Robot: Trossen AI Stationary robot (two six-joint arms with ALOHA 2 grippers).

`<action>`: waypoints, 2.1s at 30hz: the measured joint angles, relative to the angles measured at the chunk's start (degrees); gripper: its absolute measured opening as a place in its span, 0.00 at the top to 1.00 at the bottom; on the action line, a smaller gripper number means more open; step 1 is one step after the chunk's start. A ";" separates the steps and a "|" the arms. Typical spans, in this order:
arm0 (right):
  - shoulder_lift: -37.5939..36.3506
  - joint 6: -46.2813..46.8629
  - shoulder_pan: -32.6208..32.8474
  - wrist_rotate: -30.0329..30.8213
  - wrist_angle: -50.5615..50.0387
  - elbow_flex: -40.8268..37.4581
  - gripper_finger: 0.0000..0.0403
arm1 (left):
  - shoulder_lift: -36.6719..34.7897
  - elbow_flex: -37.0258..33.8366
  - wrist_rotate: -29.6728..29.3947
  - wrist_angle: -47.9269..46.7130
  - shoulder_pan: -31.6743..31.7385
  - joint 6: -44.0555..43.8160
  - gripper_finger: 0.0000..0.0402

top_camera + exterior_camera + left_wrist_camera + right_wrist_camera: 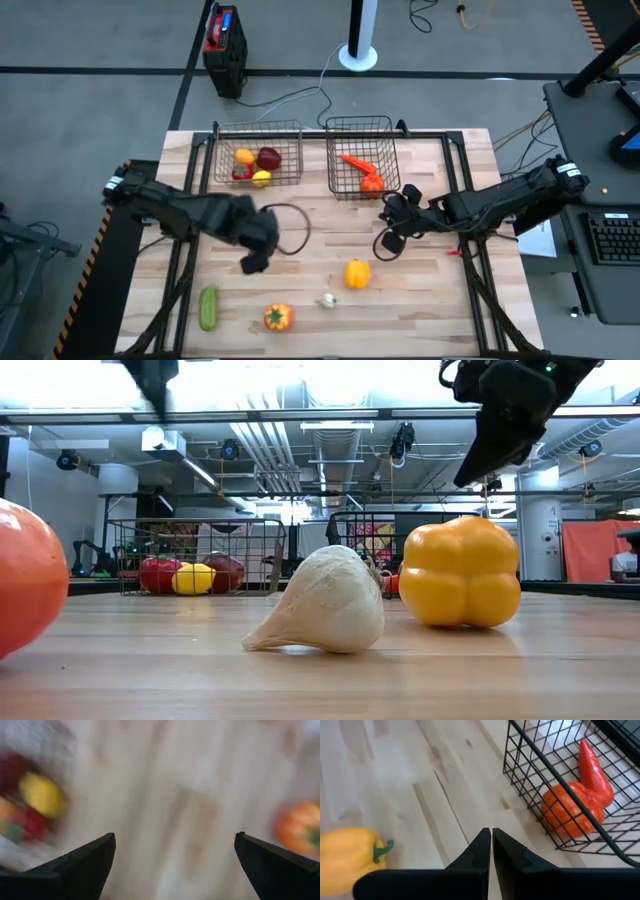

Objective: Sort produce into baskets
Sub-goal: Put the bell pepper into the black wire basket

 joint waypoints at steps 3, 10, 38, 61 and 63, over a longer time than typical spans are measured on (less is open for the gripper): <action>0.00 -0.21 -0.01 0.03 1.46 0.00 0.97 | -1.25 -3.11 8.45 -0.06 -2.23 -6.49 0.03; 0.00 -0.44 -0.01 0.05 1.80 -0.01 0.97 | 0.12 -6.97 14.63 -0.46 -5.38 -19.88 0.03; 8.49 -6.56 10.30 -13.21 4.15 8.95 0.95 | 0.84 -12.06 -6.01 10.69 -24.51 -28.95 0.03; 17.90 17.37 20.14 -9.52 1.49 6.68 0.35 | 7.42 -12.44 -20.06 53.18 -6.22 25.00 0.06; 17.90 24.31 21.35 -8.40 3.15 5.44 0.35 | 10.19 -12.46 -20.18 55.47 -5.57 27.71 0.09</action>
